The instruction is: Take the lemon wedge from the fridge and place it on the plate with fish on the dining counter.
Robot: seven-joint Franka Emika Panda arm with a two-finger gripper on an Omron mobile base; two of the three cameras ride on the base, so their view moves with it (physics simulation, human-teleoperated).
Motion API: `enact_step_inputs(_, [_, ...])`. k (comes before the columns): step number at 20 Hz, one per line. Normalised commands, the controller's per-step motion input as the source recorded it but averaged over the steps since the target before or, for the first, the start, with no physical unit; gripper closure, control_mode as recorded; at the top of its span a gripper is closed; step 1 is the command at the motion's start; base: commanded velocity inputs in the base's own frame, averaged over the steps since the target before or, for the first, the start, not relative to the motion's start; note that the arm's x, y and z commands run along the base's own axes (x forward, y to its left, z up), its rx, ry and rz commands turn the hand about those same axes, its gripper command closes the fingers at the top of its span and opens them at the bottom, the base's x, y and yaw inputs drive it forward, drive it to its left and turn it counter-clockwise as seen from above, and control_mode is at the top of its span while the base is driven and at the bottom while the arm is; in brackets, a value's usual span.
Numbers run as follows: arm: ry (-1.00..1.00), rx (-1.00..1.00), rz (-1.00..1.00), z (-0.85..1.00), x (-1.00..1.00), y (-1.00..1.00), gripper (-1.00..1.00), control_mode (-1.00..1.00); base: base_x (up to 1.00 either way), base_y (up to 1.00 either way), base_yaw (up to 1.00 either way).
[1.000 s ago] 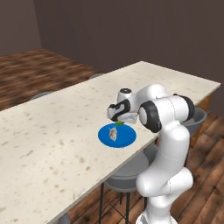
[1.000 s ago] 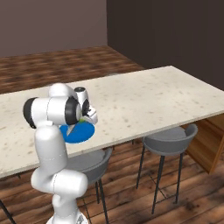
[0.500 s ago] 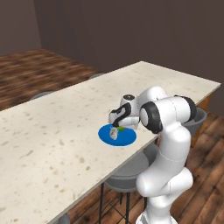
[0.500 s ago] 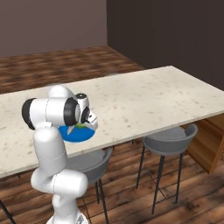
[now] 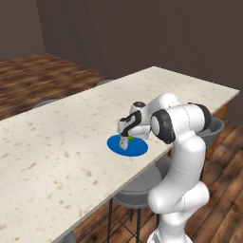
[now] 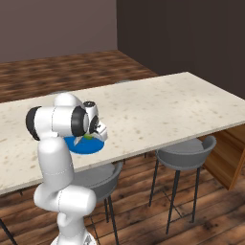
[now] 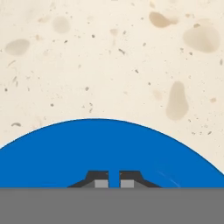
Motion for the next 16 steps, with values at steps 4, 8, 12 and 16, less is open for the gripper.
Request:
enact_step_inputs(4, [0.0, 0.0, 0.01, 0.0, -0.01, 0.0, -1.0, -1.0, 0.0, 0.0, 0.0])
enact_step_inputs(8, [0.0, 0.0, 0.0, 0.0, -0.14, 0.0, -1.0, -1.0, 0.0, 0.0, 0.0])
enact_step_inputs(12, [-0.05, 0.01, 0.0, 0.22, -0.65, 0.0, -1.0, -1.0, 0.0, 0.0, 0.0])
enact_step_inputs(16, [-0.16, 0.01, 0.07, 0.58, -0.95, 0.01, -1.0, -1.0, 0.0, 0.0, 0.0])
